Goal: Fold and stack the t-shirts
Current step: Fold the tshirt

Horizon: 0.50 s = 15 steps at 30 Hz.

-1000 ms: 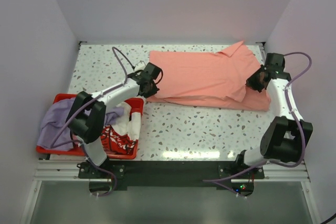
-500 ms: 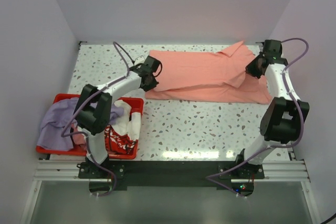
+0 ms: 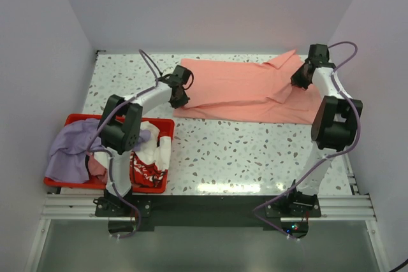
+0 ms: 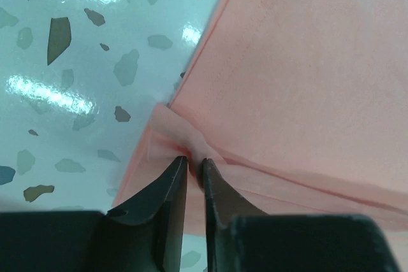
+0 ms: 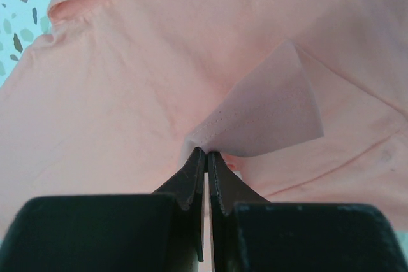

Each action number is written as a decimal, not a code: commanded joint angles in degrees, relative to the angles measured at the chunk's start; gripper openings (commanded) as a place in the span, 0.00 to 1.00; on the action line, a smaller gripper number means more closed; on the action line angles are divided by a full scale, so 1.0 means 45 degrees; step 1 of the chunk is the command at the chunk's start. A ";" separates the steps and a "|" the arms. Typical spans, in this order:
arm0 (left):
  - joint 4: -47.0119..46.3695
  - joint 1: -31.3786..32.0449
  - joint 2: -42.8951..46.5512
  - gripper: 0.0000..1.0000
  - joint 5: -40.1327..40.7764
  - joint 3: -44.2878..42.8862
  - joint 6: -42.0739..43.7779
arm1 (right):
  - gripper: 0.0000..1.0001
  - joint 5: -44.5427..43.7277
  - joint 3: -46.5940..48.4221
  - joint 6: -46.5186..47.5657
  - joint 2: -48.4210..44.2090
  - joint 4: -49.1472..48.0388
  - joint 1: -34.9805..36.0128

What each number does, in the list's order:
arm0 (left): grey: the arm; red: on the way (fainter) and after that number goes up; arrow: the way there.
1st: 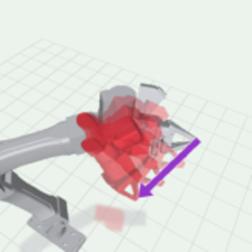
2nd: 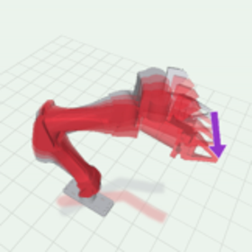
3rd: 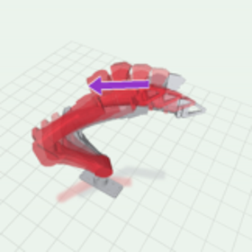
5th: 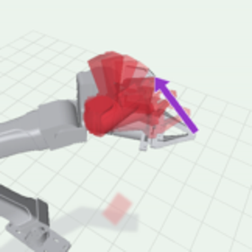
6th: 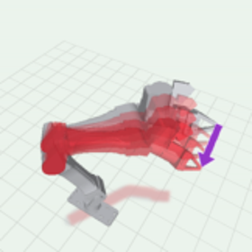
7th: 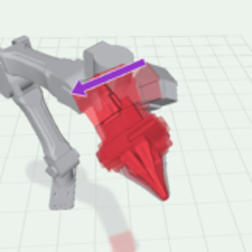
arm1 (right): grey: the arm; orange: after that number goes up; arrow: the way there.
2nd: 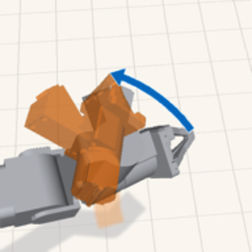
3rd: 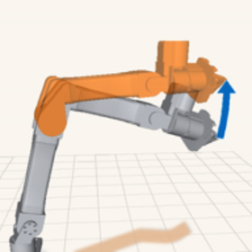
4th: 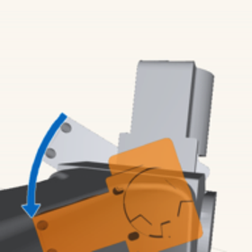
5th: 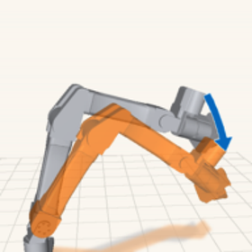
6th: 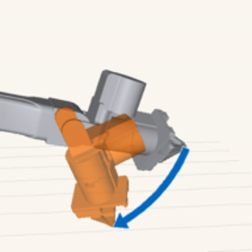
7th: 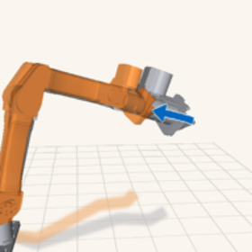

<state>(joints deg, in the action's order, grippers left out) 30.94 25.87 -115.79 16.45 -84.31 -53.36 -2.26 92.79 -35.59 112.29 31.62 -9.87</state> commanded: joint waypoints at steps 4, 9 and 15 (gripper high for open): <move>-0.0293 -0.0435 -0.0246 0.53 -0.0003 -0.1107 0.0804 | 0.09 0.0327 0.2130 0.0234 0.1724 -0.1225 0.0045; -0.0293 -0.0455 0.0397 0.89 0.0290 -0.1420 0.0999 | 0.44 0.0951 0.3868 0.0741 0.2644 -0.0562 0.0025; -0.0410 -0.0417 0.1140 1.00 -0.0663 -0.1245 0.1526 | 0.99 0.1283 0.3134 0.2439 0.1107 0.0141 0.0045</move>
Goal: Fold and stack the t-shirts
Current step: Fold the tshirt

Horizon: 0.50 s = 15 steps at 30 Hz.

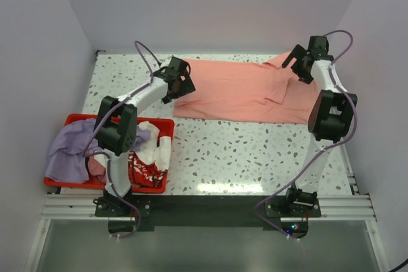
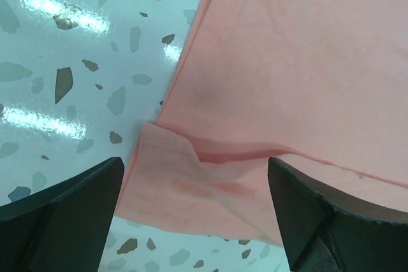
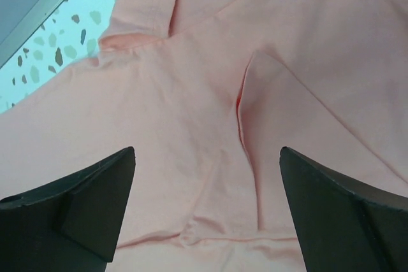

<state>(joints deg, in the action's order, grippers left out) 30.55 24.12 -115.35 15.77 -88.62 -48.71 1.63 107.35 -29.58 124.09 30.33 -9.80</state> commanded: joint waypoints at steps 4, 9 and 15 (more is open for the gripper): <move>-0.0927 0.0264 0.1375 1.00 -0.1218 0.0336 0.0589 | 0.99 0.1004 -0.1918 0.1729 -0.2711 0.0702 0.0030; -0.1026 0.0909 0.1083 1.00 -0.1414 0.0358 0.0824 | 0.99 0.2059 -0.3579 0.1847 -0.3084 0.0682 0.0049; -0.1006 0.0968 0.0497 1.00 -0.1589 0.0181 0.0883 | 0.99 0.2333 -0.4655 0.1867 -0.3201 0.0351 0.0069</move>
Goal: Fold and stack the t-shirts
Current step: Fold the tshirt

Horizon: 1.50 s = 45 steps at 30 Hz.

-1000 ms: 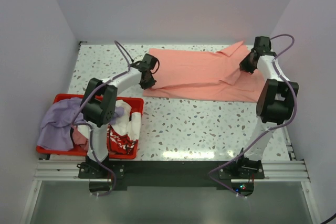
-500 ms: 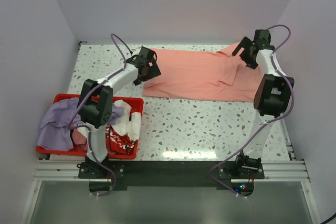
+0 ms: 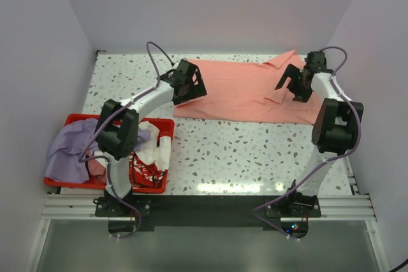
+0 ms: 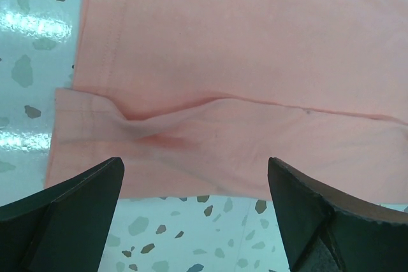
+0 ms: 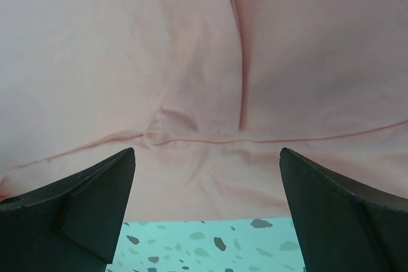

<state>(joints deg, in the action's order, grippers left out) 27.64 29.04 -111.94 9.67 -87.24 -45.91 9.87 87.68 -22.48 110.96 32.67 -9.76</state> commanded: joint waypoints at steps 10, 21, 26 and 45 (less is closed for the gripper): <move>-0.0809 -0.0124 -0.1139 1.00 -0.0451 0.0012 -0.0012 | 0.99 0.1537 -0.0773 0.0347 0.0616 -0.0735 0.0254; -0.0224 -0.1118 -0.3248 1.00 0.0957 -0.3033 0.0593 | 0.99 0.1772 -0.0402 0.0562 0.1202 -0.0677 0.0508; 0.0068 -0.1687 -0.3738 1.00 0.0604 -0.4048 0.0651 | 0.99 0.1558 -0.0305 0.0698 0.1338 -0.0677 0.0508; -0.0693 -0.1668 0.0597 1.00 0.0429 0.0012 0.1061 | 0.99 0.2633 0.3188 -0.0786 0.3447 -0.1948 0.1582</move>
<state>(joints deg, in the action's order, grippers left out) 26.48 21.30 -112.81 11.53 -88.29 -42.39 21.78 96.38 -24.40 125.29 26.74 -4.38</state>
